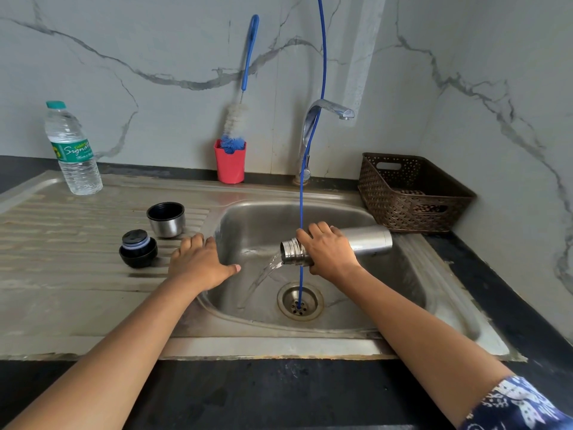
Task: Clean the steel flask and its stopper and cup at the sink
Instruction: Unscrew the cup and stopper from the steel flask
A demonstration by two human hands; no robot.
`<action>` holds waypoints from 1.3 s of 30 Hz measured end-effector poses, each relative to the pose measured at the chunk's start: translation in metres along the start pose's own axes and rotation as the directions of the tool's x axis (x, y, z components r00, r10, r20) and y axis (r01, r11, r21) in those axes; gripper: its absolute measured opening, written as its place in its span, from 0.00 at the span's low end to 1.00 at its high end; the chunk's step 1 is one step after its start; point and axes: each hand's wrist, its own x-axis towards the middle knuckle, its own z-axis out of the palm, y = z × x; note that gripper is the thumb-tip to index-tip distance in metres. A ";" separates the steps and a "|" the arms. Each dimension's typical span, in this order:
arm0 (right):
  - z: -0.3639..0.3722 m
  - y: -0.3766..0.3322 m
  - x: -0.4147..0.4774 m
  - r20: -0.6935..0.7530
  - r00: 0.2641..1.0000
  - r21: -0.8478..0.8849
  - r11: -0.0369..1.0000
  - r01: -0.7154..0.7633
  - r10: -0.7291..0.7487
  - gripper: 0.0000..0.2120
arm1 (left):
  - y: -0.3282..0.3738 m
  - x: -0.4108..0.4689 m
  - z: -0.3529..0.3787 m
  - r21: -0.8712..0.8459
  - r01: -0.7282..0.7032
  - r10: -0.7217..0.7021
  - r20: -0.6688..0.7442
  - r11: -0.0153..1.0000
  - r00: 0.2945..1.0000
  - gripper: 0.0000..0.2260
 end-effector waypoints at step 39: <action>0.002 0.000 0.003 -0.103 0.992 -0.143 0.988 0.059 -0.075 0.32 | 0.002 -0.003 0.000 -0.003 0.002 -0.002 0.011 1.000 1.000 0.42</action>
